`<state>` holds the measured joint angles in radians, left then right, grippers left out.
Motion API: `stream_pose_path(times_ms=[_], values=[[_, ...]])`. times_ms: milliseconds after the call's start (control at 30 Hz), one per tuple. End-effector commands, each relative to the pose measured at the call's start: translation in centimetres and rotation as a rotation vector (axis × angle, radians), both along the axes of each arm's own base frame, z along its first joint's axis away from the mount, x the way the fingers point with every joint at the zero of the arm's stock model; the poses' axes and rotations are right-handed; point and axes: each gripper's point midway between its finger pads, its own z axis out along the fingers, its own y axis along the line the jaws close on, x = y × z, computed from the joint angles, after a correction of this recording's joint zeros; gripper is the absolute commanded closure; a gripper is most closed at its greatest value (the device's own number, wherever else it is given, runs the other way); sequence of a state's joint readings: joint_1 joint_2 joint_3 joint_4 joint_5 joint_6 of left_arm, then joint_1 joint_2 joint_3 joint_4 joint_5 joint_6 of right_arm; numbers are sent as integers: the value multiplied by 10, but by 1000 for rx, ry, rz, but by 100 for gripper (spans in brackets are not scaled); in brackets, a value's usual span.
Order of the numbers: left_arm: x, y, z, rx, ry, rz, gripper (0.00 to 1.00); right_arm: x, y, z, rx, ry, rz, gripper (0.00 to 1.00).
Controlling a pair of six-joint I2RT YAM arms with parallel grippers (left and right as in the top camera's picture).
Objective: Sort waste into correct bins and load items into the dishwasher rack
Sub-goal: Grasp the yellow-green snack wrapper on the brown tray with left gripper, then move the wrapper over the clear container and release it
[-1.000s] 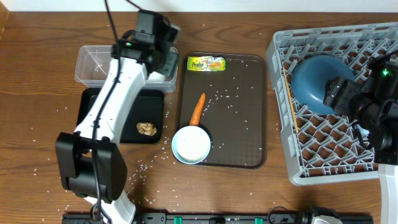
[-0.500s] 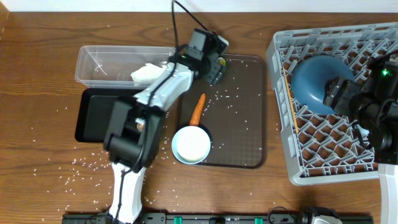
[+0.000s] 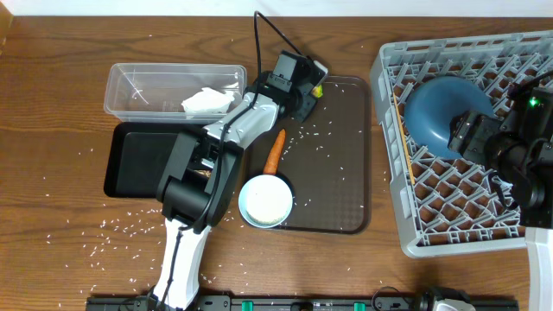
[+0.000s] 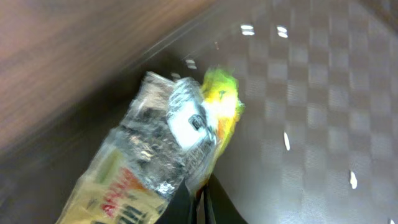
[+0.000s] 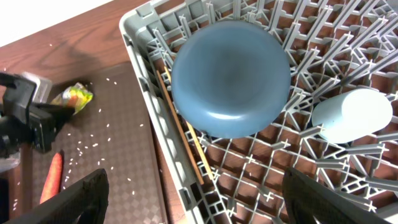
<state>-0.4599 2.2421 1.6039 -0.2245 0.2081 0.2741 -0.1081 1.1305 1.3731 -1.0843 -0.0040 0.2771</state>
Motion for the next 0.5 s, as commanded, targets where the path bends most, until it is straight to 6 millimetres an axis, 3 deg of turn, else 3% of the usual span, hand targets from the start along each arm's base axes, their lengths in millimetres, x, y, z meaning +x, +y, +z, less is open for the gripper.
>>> stream_pose_path(times_ms=[0, 267, 333, 467], values=[[-6, 2, 53, -38, -30, 4, 94, 0, -3, 0, -11, 2, -2, 18], [-43, 31, 145, -10, -66, 36, 94, 0, -3, 0, -11, 2, -1, 18], [-47, 46, 156, 40, -84, 76, 94, -1, -3, 0, -10, 5, -1, 18], [-46, 99, 162, 254, -130, 234, 94, -2, -3, -1, -10, 10, -1, 18]])
